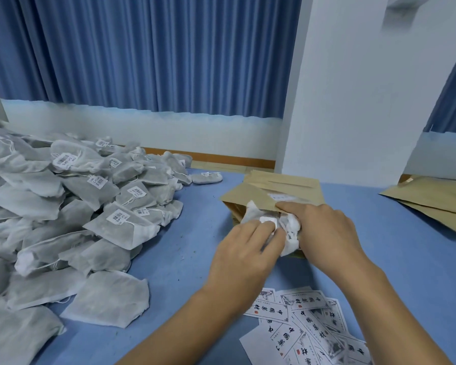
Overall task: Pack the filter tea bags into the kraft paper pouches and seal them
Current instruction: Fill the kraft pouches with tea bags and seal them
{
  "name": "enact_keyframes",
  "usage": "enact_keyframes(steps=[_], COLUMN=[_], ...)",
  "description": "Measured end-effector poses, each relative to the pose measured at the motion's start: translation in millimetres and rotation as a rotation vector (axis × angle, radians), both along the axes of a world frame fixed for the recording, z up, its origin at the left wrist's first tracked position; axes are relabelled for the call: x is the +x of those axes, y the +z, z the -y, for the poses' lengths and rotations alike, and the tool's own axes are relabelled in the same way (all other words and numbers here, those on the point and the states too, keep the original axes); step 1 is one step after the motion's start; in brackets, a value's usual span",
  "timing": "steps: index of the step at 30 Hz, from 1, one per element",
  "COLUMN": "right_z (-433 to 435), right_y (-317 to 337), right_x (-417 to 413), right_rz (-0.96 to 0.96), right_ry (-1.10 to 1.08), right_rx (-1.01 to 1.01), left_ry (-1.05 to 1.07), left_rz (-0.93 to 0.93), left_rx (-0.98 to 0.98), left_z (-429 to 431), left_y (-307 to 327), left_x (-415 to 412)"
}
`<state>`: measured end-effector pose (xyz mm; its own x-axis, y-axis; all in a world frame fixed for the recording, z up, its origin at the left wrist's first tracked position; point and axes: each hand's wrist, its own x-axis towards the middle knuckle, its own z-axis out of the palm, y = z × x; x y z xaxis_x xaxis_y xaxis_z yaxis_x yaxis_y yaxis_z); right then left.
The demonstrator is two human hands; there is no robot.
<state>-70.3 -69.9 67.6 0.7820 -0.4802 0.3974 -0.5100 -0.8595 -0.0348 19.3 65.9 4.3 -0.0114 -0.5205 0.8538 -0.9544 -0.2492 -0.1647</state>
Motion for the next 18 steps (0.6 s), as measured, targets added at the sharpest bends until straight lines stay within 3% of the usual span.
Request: enact_keyframes(steps=[5, 7, 10, 12, 14, 18], right_z=[-1.6, -9.4, -8.7, -5.2, -5.2, -0.9], right_y=[1.7, 2.3, 6.1, 7.4, 4.5, -1.0], right_x=[1.0, 3.1, 1.4, -0.1, 1.2, 4.3], right_rz=[0.023, 0.051, 0.144, 0.156, 0.120, 0.128], right_ry=[0.080, 0.094, 0.060, 0.047, 0.019, -0.077], right_rx=[0.063, 0.018, -0.015, 0.014, 0.016, -0.017], left_ry=[0.277, 0.311, 0.199, 0.086, 0.081, -0.021], left_rz=[-0.355, -0.534, -0.826, -1.019, -0.994, -0.835], left_rx=[0.446, 0.469, 0.554, 0.508, 0.402, 0.484], left_z=[29.5, 52.4, 77.4, 83.0, 86.5, 86.6], left_y=[22.7, 30.6, 42.2, 38.7, 35.9, 37.2], left_x=[-2.0, 6.4, 24.5, 38.4, 46.8, 31.8])
